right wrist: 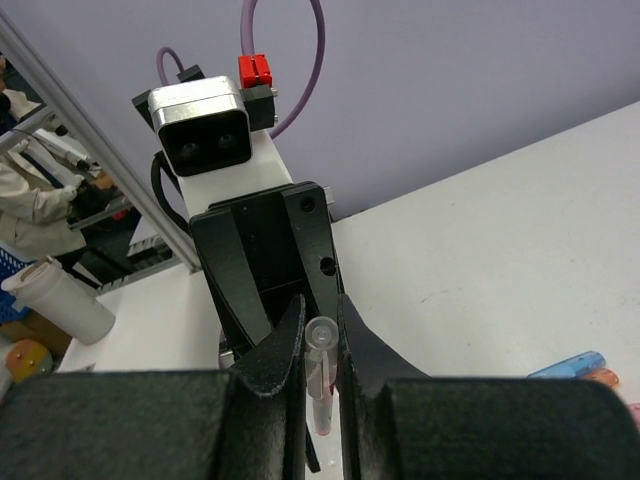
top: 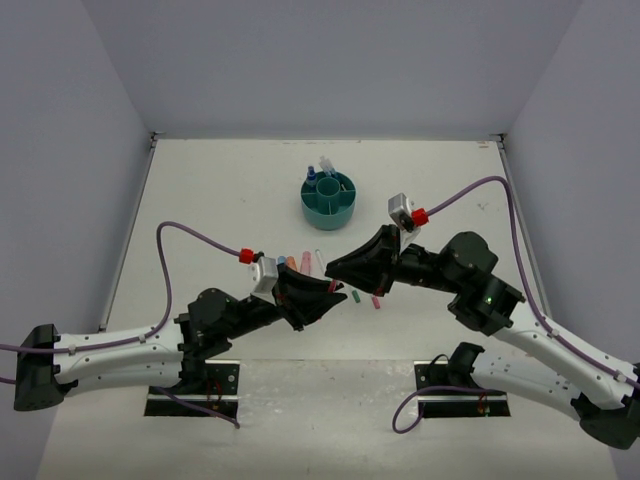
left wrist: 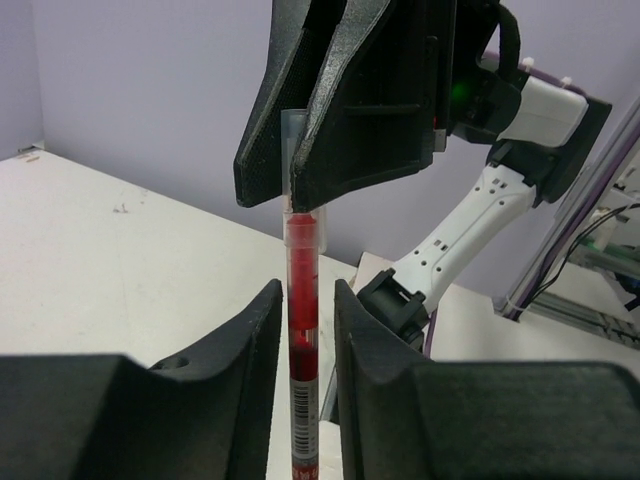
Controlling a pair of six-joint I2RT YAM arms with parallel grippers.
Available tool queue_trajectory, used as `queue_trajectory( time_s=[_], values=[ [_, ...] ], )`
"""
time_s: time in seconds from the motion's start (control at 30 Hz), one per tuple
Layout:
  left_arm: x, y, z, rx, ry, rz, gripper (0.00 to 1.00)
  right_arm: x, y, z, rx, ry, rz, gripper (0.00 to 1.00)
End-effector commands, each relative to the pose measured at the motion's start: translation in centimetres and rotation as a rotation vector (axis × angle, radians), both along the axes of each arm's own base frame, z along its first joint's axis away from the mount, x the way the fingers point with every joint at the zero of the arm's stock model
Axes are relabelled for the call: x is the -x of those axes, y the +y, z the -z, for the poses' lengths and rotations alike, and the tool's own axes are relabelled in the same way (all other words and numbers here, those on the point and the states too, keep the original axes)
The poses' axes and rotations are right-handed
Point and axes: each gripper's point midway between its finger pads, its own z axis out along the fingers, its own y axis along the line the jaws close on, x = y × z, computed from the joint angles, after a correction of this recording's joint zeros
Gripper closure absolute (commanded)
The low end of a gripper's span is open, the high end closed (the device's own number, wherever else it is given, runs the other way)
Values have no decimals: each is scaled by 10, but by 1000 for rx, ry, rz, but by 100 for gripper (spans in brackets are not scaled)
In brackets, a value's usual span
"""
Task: Sort the stationery into containers
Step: Close the pen cap on the pen.
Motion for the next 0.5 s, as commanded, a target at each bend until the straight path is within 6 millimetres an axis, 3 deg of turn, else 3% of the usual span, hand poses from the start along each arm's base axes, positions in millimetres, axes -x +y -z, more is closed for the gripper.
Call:
queue_trajectory(
  time_s=[0.0, 0.37, 0.47],
  values=[
    [2, 3, -29, 85, -41, 7, 70, -2, -6, -17, -48, -31, 39, 100],
    [8, -4, -17, 49, -49, 48, 69, -9, -10, -30, -66, -43, 91, 100],
    [8, -4, -16, 44, -51, 46, 85, -8, -9, -29, -49, -46, 76, 100]
  ],
)
